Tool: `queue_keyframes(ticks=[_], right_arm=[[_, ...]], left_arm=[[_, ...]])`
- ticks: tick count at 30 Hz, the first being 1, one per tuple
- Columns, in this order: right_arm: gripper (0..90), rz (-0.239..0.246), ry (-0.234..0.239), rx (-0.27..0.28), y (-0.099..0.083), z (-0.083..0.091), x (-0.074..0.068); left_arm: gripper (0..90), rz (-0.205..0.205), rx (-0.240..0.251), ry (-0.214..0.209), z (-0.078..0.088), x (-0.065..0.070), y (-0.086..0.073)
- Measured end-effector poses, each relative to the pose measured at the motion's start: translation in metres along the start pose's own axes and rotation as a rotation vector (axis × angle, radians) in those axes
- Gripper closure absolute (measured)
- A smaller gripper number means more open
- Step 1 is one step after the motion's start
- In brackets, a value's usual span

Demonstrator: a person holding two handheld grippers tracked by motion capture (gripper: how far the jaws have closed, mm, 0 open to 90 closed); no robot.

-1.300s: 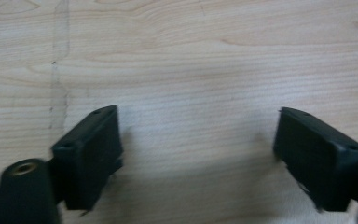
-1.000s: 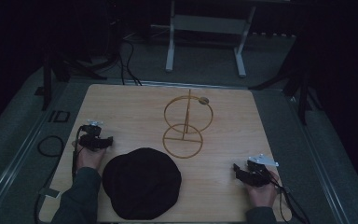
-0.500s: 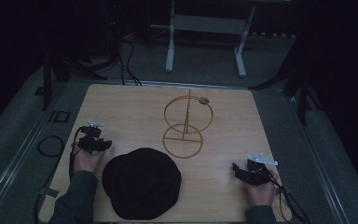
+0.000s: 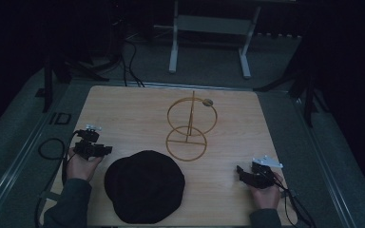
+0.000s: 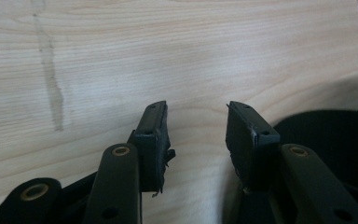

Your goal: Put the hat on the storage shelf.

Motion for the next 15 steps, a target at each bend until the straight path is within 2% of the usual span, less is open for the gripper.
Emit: queue_keyframes(ticks=[2,8,15], right_arm=[[29.9,0.000,-0.002,-0.001,0.000,-0.001,0.000],[28.9,-0.001,-0.002,-0.002,0.002,-0.003,0.000],[28.4,0.001,0.001,-0.002,0.003,-0.005,0.000]], left_arm=[[57.4,-0.019,-0.005,-0.005,0.006,0.002,0.003],[56.8,-0.039,-0.005,-0.034,0.020,0.009,0.007],[54.9,-0.063,-0.019,-0.088,0.025,0.019,0.005]])
Point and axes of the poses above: each handheld gripper's, and its own axes: z roughly backward along the jaws, y roughly out of its top, x roughly to its right, the point moved 6 cm from there along -z, roughly forward along the jaws, and after that the axes turned 13 degrees about x, right-handed, at the moved point
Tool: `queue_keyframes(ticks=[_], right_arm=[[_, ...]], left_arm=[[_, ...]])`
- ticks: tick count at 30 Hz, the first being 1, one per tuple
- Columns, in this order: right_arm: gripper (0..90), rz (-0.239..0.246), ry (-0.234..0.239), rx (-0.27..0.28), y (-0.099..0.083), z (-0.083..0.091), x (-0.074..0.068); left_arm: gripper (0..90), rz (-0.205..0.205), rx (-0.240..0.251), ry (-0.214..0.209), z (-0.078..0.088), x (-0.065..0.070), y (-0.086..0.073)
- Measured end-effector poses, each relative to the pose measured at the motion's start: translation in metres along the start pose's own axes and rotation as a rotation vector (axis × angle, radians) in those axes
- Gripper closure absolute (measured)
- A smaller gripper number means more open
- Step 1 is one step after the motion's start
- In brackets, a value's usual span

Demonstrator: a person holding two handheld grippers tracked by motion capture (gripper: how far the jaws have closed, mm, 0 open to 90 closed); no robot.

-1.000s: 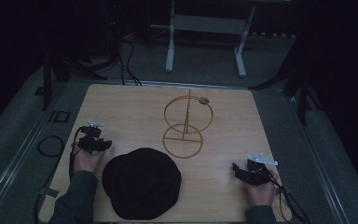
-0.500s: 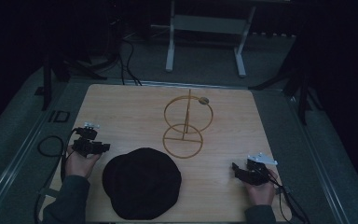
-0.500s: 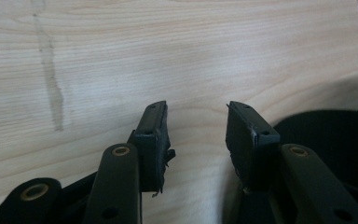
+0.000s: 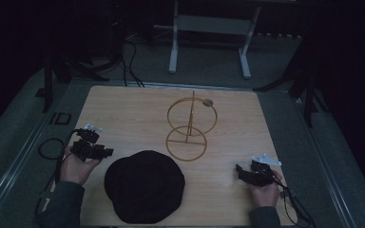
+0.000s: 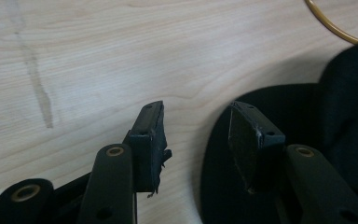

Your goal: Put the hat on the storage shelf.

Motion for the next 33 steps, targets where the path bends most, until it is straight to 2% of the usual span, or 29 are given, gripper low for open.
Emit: queue_keyframes(ticks=[8,13,21,33], right_arm=[[28.4,0.000,-0.001,0.000,0.000,0.000,0.000],[28.4,-0.001,0.001,-0.001,0.000,0.000,0.000],[28.3,0.000,0.002,-0.001,0.000,0.000,0.000],[28.3,0.000,0.002,-0.001,0.000,0.000,0.000]], left_arm=[[56.3,-0.002,-0.001,-0.063,0.010,0.013,0.000],[56.9,-0.014,-0.006,-0.076,0.015,0.018,0.000],[58.1,-0.018,-0.053,-0.115,0.017,0.027,-0.002],[56.1,-0.051,-0.055,-0.149,0.025,0.041,0.005]])
Point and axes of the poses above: each handheld gripper's, and its own axes: z roughly backward along the jaws, y roughly out of its top, x roughly to its right, the point moved 6 cm from there along -z, roughly forward along the jaws, and after that the axes turned 13 degrees about x, right-handed, at the moved point
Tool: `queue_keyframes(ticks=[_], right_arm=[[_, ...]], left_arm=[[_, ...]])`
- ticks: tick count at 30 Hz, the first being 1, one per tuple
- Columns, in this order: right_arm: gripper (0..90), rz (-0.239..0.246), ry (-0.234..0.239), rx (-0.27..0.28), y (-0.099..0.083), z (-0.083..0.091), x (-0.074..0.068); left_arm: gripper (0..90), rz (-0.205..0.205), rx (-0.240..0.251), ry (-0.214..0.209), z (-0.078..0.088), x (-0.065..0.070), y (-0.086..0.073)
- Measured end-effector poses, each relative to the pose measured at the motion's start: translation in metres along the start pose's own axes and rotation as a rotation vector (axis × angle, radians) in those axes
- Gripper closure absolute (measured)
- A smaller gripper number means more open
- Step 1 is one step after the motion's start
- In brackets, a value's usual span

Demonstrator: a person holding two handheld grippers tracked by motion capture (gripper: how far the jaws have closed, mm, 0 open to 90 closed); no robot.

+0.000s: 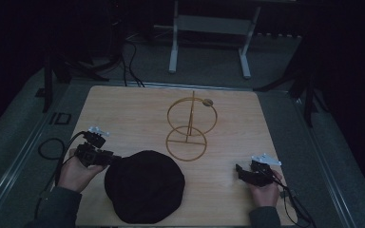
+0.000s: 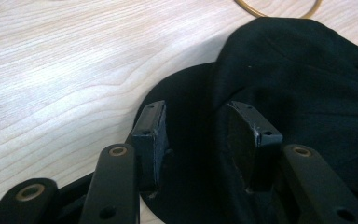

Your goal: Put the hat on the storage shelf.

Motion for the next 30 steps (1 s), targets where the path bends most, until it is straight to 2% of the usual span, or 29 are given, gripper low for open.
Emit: queue_keyframes(ticks=[3,7,11,21,30], right_arm=[[28.2,0.000,0.000,0.000,0.000,0.000,0.000],[28.2,0.000,0.000,0.000,0.000,0.000,0.000],[28.2,0.000,0.000,0.000,0.000,0.000,0.000],[28.1,0.001,0.001,0.000,0.000,0.000,0.000],[28.1,0.001,0.001,0.000,0.000,0.000,0.000]], left_arm=[[53.8,-0.005,-0.005,-0.001,0.000,0.005,0.002],[53.6,-0.026,-0.040,-0.014,-0.006,0.011,0.001],[53.1,-0.038,-0.066,-0.007,-0.013,0.014,-0.001],[50.2,-0.050,-0.111,0.014,-0.024,0.013,-0.011],[48.7,-0.054,-0.170,0.052,-0.045,0.014,-0.025]])
Point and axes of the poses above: each handheld gripper's, and its own axes: z roughly backward along the jaws, y roughly out of its top, x roughly to its right, the point moved 6 cm from there along -z, roughly forward along the jaws, and after that the axes turned 13 degrees about x, right-handed, at the moved point
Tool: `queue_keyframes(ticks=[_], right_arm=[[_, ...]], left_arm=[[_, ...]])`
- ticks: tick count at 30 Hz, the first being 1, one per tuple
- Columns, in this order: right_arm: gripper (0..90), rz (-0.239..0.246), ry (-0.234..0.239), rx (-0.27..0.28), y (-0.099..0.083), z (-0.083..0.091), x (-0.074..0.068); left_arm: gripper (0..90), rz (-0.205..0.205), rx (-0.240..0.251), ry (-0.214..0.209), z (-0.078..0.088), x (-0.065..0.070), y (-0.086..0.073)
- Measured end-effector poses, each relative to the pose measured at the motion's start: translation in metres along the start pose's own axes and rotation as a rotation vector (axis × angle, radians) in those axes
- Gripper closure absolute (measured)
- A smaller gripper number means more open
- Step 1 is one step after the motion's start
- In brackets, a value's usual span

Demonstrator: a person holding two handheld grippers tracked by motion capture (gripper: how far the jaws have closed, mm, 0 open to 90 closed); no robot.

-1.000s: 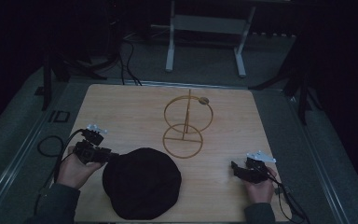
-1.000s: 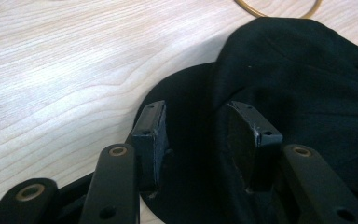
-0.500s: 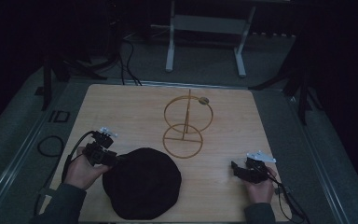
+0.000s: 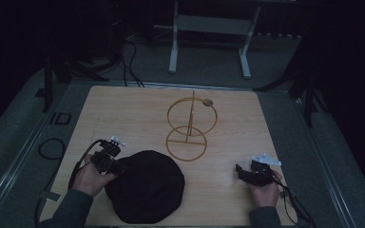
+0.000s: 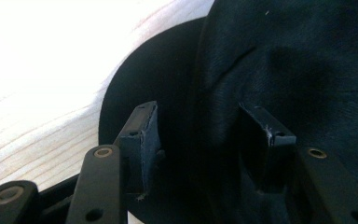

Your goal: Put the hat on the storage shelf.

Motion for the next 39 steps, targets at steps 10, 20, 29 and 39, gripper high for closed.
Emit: queue_keyframes(ticks=[10,20,29,39], right_arm=[[28.0,0.000,0.000,-0.001,0.000,0.000,0.000],[27.9,0.000,0.000,-0.001,0.000,0.000,0.000],[27.9,0.000,0.001,-0.001,0.000,0.000,0.000],[27.9,0.001,0.001,-0.001,0.000,0.000,0.000]], left_arm=[[47.1,-0.057,-0.030,0.110,-0.011,0.010,0.000],[66.8,-0.087,-0.063,0.191,-0.011,0.011,0.003],[78.1,-0.024,-0.066,0.103,-0.005,0.003,0.007],[78.3,0.058,-0.059,0.018,0.000,-0.008,0.009]])
Point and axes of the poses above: each handheld gripper's, and its own axes: z roughly backward along the jaws, y roughly out of its top, x roughly to its right, the point moved 6 cm from there along -z, roughly forward along the jaws, and after that the axes turned 13 degrees about x, right-handed, at the moved point
